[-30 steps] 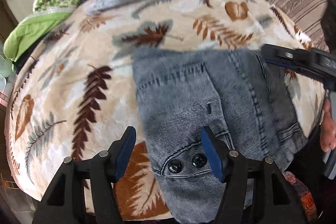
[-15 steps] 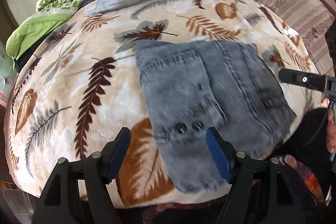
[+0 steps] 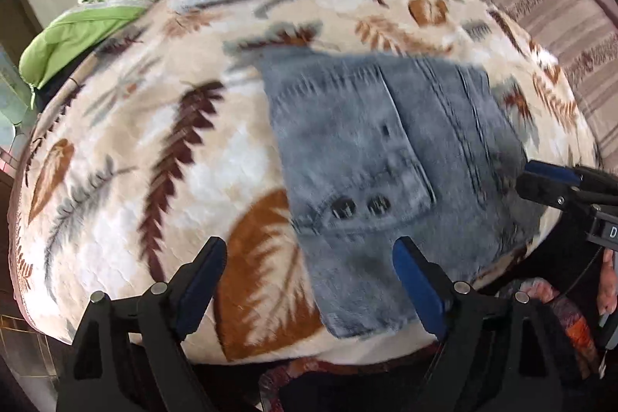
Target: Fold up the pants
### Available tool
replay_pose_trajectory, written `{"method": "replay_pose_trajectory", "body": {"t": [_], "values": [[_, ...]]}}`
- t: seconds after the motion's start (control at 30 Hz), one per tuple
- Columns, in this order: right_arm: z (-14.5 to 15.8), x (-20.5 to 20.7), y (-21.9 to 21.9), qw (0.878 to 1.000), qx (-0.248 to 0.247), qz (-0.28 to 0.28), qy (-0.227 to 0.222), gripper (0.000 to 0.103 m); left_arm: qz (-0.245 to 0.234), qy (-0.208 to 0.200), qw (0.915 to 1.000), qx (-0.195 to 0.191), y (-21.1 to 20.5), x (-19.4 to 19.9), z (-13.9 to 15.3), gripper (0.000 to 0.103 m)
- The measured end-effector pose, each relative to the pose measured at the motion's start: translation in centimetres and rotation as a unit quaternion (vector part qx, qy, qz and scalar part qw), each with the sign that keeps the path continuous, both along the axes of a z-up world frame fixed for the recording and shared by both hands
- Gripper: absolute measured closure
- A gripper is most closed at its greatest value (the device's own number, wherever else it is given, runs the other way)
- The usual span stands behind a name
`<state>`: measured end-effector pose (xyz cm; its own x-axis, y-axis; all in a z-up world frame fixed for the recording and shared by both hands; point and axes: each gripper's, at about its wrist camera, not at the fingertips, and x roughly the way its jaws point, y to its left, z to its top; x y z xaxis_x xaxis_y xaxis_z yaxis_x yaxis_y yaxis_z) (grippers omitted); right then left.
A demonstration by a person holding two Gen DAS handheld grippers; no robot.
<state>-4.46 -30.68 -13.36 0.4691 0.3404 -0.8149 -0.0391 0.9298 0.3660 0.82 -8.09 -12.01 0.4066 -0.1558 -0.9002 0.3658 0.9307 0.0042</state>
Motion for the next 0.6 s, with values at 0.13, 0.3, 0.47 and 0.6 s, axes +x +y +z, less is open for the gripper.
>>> {"method": "replay_pose_trajectory", "body": {"t": [0.13,0.3,0.47,0.6], "values": [[2.8,2.2,-0.1,0.999,-0.002,-0.005,-0.04,0.053,0.044,-0.014,0.9985,-0.031,0.8,4.5,2.0,0.015],[3.6,7.6,0.4,0.999,0.01,-0.024,-0.044,0.053,0.067,0.013,0.9976,-0.009,-1.0,11.0,0.0,0.015],[-1.3,12.1,0.1,0.997,0.035,-0.051,0.038,0.052,0.072,0.059,0.9953,0.028,-2.3,13.7,-5.4,0.013],[-1.0,11.8,0.2,0.998,0.03,-0.039,0.033,0.053,0.086,0.061,0.9944,0.0,-1.2,12.6,-4.8,0.013]]}}
